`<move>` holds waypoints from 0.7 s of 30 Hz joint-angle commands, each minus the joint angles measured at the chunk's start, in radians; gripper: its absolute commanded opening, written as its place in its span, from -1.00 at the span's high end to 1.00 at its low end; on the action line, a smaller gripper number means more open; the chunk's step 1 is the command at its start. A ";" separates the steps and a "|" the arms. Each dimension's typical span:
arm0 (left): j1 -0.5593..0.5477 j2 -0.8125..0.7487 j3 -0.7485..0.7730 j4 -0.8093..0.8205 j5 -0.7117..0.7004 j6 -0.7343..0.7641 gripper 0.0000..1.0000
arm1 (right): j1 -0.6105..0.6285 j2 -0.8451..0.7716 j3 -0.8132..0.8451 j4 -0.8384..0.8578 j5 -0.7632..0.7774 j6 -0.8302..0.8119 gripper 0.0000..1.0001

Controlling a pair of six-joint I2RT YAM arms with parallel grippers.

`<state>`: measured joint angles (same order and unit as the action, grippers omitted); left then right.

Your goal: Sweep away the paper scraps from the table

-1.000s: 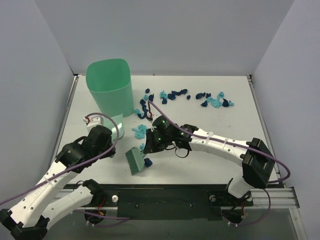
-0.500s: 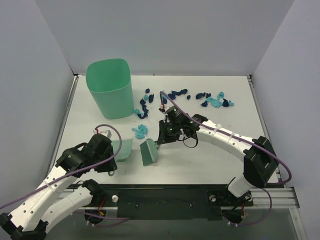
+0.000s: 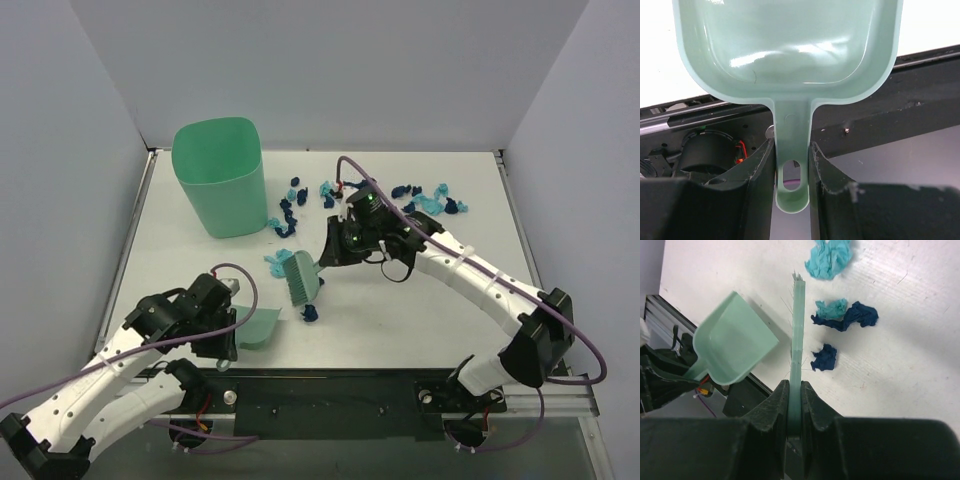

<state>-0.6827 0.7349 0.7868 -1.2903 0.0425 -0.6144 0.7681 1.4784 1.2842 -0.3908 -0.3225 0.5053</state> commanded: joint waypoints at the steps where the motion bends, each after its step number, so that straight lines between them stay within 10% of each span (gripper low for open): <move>1: -0.069 0.021 -0.006 0.025 0.030 0.007 1.00 | -0.064 -0.070 0.055 -0.057 0.010 -0.016 1.00; 21: -0.442 0.280 -0.038 0.305 -0.086 -0.266 1.00 | -0.188 0.086 0.058 0.088 0.234 -0.212 1.00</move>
<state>-1.1015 0.9890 0.7555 -1.1122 -0.0231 -0.8230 0.5758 1.5558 1.3376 -0.4103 -0.1146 0.3347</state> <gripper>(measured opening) 0.353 0.070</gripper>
